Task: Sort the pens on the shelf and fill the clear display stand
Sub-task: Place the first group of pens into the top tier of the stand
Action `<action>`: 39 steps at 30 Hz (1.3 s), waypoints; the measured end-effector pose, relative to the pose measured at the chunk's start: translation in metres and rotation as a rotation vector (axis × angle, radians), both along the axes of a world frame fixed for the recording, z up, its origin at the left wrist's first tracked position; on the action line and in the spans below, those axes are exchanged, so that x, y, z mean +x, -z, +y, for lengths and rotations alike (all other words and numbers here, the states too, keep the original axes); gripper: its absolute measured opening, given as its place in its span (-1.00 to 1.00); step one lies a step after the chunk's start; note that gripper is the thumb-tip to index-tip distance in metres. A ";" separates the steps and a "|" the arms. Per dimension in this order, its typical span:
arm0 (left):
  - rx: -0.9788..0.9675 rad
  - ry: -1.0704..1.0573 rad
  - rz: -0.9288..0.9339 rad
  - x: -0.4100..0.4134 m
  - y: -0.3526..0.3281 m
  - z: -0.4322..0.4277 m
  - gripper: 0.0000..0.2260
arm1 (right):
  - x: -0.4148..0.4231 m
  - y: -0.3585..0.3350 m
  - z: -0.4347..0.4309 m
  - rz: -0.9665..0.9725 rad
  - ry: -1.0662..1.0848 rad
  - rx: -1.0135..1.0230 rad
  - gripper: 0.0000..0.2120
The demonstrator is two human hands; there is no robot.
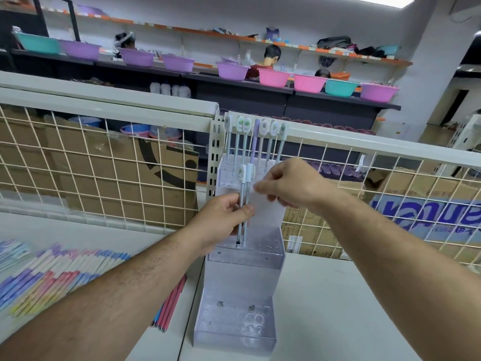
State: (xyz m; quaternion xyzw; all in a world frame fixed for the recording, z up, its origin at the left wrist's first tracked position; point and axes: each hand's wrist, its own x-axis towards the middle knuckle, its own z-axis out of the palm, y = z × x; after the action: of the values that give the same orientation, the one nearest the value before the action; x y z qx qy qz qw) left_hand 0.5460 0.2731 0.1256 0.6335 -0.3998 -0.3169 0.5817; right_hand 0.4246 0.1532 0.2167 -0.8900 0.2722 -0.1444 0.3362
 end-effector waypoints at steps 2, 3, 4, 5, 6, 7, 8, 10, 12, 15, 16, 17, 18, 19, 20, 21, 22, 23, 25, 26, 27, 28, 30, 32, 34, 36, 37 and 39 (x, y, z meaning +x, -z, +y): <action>-0.009 0.004 -0.017 -0.002 -0.002 0.000 -0.93 | 0.000 0.011 0.009 0.019 -0.058 0.010 -0.76; -0.013 0.005 -0.028 -0.002 -0.002 -0.001 -0.93 | 0.001 0.016 0.011 0.001 -0.062 0.010 -0.77; -0.016 0.009 -0.039 -0.003 -0.002 -0.001 -0.94 | 0.002 0.019 0.013 -0.030 -0.053 0.017 -0.77; -0.021 0.015 -0.049 -0.004 -0.001 -0.001 -0.95 | 0.002 0.021 0.014 -0.063 -0.036 0.033 -0.78; -0.029 0.021 -0.054 -0.004 -0.001 -0.002 -0.92 | 0.002 0.021 0.014 -0.094 -0.017 0.054 -0.79; -0.035 0.022 -0.052 -0.003 0.000 -0.002 -0.89 | 0.000 0.018 0.014 -0.121 0.007 0.079 -0.82; -0.037 0.018 -0.049 -0.004 0.001 -0.003 -0.87 | -0.002 0.013 0.013 -0.152 0.038 0.103 -0.84; -0.018 -0.007 -0.053 -0.002 0.003 -0.003 -0.82 | -0.007 0.000 0.006 -0.252 0.121 0.139 -0.87; 0.004 -0.020 -0.053 -0.001 0.004 -0.003 -0.79 | -0.011 -0.016 -0.005 -0.374 0.223 0.157 -0.88; 0.027 -0.016 -0.041 0.000 0.004 -0.002 -0.76 | -0.010 -0.033 -0.026 -0.500 0.368 0.114 -0.86; 0.032 -0.017 -0.042 0.000 0.004 -0.002 -0.76 | -0.008 -0.037 -0.032 -0.526 0.401 0.086 -0.87; 0.036 -0.019 -0.043 0.000 0.003 -0.001 -0.76 | -0.007 -0.040 -0.038 -0.544 0.426 0.057 -0.87; 0.041 -0.021 -0.046 0.000 0.003 -0.001 -0.76 | -0.005 -0.042 -0.043 -0.555 0.443 0.031 -0.86; 0.048 -0.024 -0.049 0.000 0.003 -0.001 -0.76 | -0.004 -0.043 -0.046 -0.560 0.453 0.010 -0.86; 0.053 -0.026 -0.053 0.000 0.004 -0.001 -0.76 | -0.002 -0.043 -0.048 -0.560 0.458 -0.010 -0.86; 0.057 -0.027 -0.054 0.000 0.004 -0.001 -0.75 | 0.000 -0.042 -0.048 -0.556 0.460 -0.030 -0.86; 0.059 -0.026 -0.052 0.000 0.004 -0.001 -0.75 | 0.002 -0.041 -0.048 -0.549 0.459 -0.046 -0.86; 0.059 -0.025 -0.048 0.001 0.003 -0.001 -0.75 | 0.004 -0.039 -0.048 -0.546 0.456 -0.054 -0.87; 0.059 -0.024 -0.041 0.001 0.003 0.000 -0.75 | 0.007 -0.038 -0.047 -0.550 0.448 -0.050 -0.87; 0.059 -0.024 -0.038 0.002 0.004 0.000 -0.75 | 0.009 -0.037 -0.047 -0.553 0.444 -0.044 -0.87; 0.059 -0.024 -0.035 0.002 0.004 0.000 -0.75 | 0.010 -0.037 -0.047 -0.555 0.440 -0.038 -0.87; 0.058 -0.023 -0.033 0.002 0.004 0.000 -0.75 | 0.011 -0.038 -0.048 -0.556 0.436 -0.036 -0.87; 0.060 -0.026 -0.032 0.003 0.004 -0.001 -0.75 | 0.013 -0.039 -0.048 -0.547 0.431 -0.046 -0.88; 0.065 -0.028 -0.028 0.003 0.004 -0.002 -0.75 | 0.014 -0.039 -0.050 -0.532 0.430 -0.080 -0.90; 0.066 -0.025 -0.021 0.003 0.004 -0.002 -0.75 | 0.014 -0.040 -0.052 -0.523 0.434 -0.109 -0.90; 0.064 -0.024 -0.013 0.003 0.003 -0.002 -0.75 | 0.014 -0.041 -0.055 -0.510 0.437 -0.112 -0.90; 0.061 -0.025 -0.009 0.003 0.003 -0.002 -0.75 | 0.013 -0.041 -0.056 -0.499 0.437 -0.108 -0.89; 0.060 -0.027 -0.004 0.003 0.002 -0.002 -0.75 | 0.013 -0.042 -0.058 -0.478 0.432 -0.098 -0.89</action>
State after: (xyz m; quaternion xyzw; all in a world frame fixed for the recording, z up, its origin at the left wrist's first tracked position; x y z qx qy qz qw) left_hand 0.5485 0.2712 0.1236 0.6565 -0.3827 -0.3199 0.5658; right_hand 0.4372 0.0952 0.2591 -0.7677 0.3607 -0.4303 0.3089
